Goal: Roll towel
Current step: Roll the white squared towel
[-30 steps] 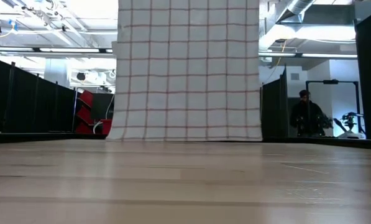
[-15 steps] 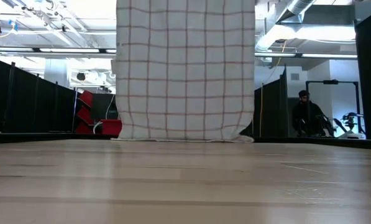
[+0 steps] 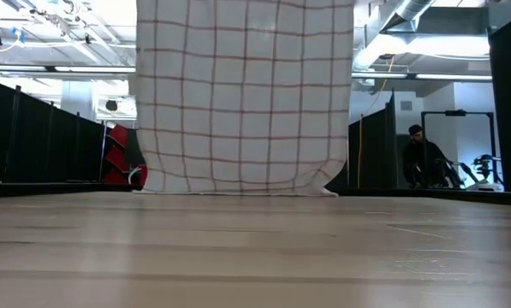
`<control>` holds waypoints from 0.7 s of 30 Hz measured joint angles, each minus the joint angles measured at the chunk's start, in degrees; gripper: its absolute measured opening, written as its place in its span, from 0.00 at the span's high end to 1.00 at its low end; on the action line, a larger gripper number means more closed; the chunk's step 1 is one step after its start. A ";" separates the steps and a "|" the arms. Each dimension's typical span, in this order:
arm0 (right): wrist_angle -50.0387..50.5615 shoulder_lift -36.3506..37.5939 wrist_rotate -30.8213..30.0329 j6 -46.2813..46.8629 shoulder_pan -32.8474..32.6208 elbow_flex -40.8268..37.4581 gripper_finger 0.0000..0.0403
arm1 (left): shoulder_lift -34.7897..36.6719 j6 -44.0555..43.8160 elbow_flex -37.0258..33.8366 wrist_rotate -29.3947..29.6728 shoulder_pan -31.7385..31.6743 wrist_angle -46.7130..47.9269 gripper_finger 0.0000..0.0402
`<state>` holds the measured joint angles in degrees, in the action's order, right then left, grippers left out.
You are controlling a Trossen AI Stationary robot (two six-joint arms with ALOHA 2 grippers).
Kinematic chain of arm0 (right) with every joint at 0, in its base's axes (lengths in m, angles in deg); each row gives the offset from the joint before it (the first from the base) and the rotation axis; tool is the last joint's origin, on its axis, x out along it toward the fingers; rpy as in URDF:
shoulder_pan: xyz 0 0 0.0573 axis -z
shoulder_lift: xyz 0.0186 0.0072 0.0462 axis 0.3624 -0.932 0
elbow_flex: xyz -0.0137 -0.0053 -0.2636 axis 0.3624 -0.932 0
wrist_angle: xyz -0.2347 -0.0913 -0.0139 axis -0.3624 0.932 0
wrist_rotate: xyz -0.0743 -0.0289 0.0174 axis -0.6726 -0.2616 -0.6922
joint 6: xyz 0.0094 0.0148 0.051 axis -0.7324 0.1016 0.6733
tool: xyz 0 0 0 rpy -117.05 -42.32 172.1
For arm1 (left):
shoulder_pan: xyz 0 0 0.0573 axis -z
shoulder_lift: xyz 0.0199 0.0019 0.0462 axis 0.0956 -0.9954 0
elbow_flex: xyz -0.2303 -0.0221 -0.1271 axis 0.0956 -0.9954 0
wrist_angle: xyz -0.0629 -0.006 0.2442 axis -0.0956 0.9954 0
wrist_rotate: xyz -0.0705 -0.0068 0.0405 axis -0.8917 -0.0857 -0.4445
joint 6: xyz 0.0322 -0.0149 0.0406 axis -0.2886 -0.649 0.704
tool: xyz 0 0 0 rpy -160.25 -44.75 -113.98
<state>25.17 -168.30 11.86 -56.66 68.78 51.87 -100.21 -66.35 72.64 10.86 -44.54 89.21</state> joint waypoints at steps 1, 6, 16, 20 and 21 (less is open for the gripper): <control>1.74 0.41 -0.83 -0.52 -0.75 0.00 1.00 | 0.49 -0.09 -0.33 0.27 0.49 0.66 0.98; 4.47 3.42 -6.34 -0.68 -5.34 -0.02 1.00 | 1.98 -1.79 -0.89 2.09 3.29 -0.46 0.98; 10.73 6.00 -13.28 2.20 -15.00 -2.10 1.00 | 2.48 -4.48 -3.89 5.46 11.66 0.24 0.98; 9.61 6.98 -15.30 1.82 -17.22 -6.67 1.00 | 2.29 -2.43 -8.36 9.20 16.14 -0.10 0.98; 8.52 7.31 -15.34 1.80 -17.29 -7.71 1.00 | 2.23 -2.08 -9.25 11.27 17.02 -0.37 0.98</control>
<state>33.69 -160.99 -3.48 -54.86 51.49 44.16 -97.98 -68.43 63.39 22.13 -27.52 88.84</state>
